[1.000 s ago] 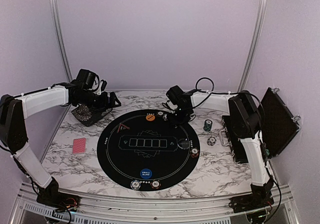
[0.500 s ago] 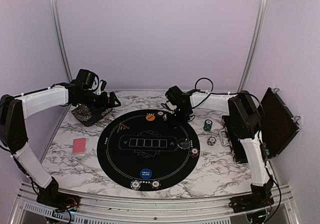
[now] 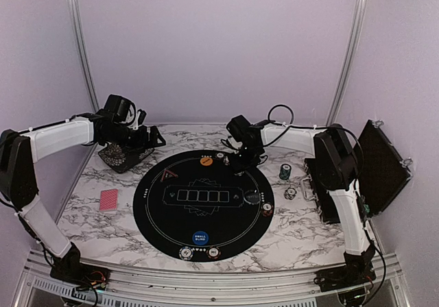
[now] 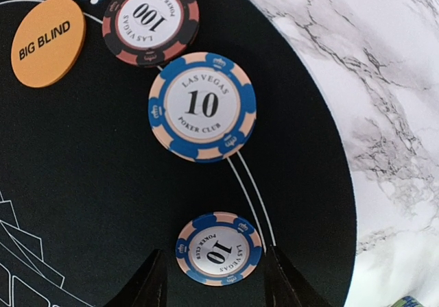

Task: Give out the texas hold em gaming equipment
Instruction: Adjust the poker chip in the big blind area.

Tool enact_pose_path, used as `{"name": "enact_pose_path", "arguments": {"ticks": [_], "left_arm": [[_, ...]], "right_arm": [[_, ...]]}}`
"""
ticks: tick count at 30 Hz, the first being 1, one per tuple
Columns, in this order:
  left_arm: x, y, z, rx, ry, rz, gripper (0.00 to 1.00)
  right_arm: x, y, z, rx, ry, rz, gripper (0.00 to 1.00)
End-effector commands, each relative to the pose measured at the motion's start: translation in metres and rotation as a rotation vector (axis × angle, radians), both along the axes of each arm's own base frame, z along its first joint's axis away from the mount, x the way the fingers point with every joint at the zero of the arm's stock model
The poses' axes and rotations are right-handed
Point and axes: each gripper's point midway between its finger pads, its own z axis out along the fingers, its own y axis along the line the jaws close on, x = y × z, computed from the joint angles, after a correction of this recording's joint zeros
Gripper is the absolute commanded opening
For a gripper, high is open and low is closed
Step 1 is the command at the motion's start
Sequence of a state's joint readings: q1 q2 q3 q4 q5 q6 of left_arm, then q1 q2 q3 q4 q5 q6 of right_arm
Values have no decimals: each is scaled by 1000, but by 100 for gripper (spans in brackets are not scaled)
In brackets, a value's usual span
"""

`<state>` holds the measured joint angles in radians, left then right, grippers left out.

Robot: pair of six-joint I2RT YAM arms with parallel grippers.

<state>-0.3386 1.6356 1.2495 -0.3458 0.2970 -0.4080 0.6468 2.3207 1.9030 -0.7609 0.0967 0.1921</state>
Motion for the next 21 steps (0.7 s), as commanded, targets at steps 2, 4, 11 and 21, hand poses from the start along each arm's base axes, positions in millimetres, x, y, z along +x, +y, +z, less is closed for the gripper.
{"name": "enact_pose_path", "arguments": {"ticks": [2,4,11,21], "left_arm": [[-2,2,-4,-2,16,-4,99],[-2,2,-5,-2,19,-4,99],[-2,3,-5,-1,17,-4,99],[-2,3,-6,-3,21,-4,99]], "right_arm": [[6,-1,5,5,-7,-15,51],[5,-2,0,10,10,-15,53],[5,1,-13,28,35,-8,51],[3,-6,-20,-9,42,-19,45]]}}
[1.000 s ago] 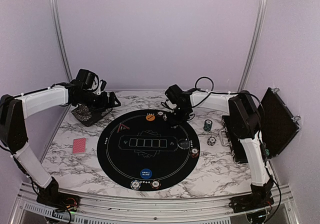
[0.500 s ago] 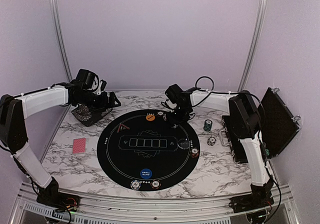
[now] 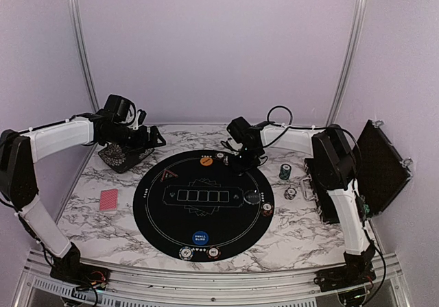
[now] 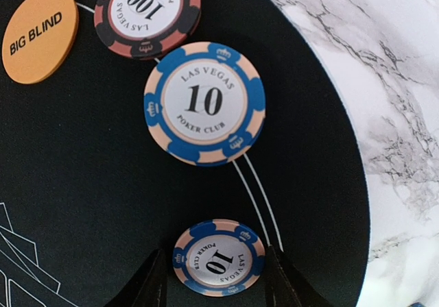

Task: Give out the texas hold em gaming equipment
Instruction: Adjust the poker chip in the big blind area.

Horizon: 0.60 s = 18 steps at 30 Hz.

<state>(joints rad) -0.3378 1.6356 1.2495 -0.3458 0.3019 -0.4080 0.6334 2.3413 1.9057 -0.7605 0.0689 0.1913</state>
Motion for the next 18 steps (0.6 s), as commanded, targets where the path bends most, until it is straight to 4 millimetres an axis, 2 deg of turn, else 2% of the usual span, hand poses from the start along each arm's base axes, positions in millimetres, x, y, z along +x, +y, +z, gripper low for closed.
{"name": "enact_pose_path", "arguments": {"ticks": [1,18], "left_arm": [[-2,3,-7,1,22,-1,99],[-1,4,-5,-1,18,0,99]], "right_arm": [[2,-4,-9,-19,11,-17,44],[8,-1,5,-3,-20,-21,42]]}}
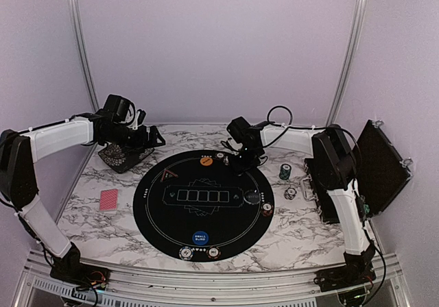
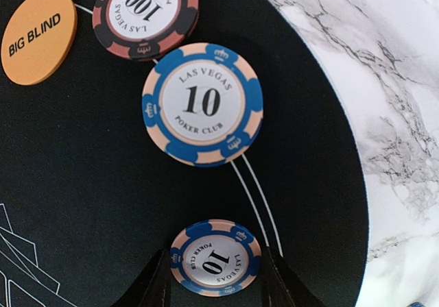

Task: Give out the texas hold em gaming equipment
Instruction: Adjust the poker chip in the big blind area.

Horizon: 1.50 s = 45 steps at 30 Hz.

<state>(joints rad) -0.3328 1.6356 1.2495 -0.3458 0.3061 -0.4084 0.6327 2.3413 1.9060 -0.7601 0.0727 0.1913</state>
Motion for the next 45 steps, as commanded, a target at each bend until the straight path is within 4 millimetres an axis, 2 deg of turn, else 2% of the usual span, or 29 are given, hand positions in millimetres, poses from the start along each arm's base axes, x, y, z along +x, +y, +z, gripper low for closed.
{"name": "enact_pose_path", "arguments": {"ticks": [1,28,34,45], "left_arm": [[-2,2,-5,2,17,-2,99],[-2,2,-7,0,22,-3,99],[-2,3,-7,1,24,-2,99],[-2,2,-7,-3,24,-5,99]], "right_arm": [[8,-1,6,1,-19,-20,42],[18,4,24,16,-57,-18,43],[17,4,20,13,-49,-17,45],[7,1,-1,2,-2,-15,51]]}}
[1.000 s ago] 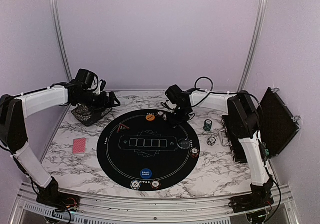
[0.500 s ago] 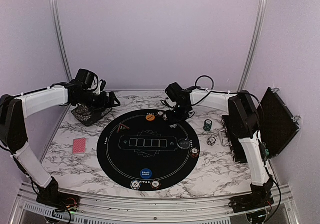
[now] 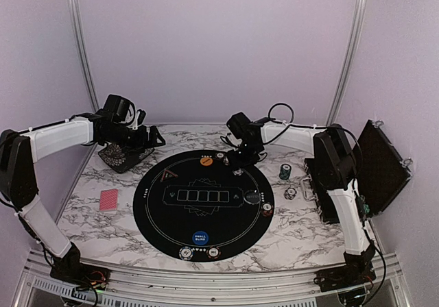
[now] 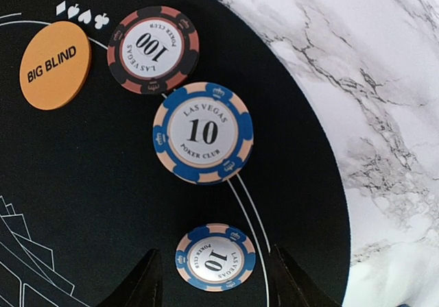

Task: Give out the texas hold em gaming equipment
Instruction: Adjust the poker chip in the big blind area.

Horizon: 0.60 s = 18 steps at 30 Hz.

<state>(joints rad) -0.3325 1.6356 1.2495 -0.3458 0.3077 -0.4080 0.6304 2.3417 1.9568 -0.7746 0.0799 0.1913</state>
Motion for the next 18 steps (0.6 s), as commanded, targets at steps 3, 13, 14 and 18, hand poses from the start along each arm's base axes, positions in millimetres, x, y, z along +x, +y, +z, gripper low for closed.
{"name": "enact_pose_path", "arguments": {"ticks": [3,13,14,18], "left_arm": [[-3,2,-7,-2,23,-3,99],[-3,2,-6,-5,24,-5,99],[-3,2,-6,-6,26,-4,99],[-3,2,-5,-10,23,-4,99]], "right_arm": [[-5,-5,-25,-23,47,-13,51],[-14,-7,-35,-18,83,-12,44],[-15,-7,-34,-16,83,-12,42],[-15,-5,-28,-7,74,-15,40]]}}
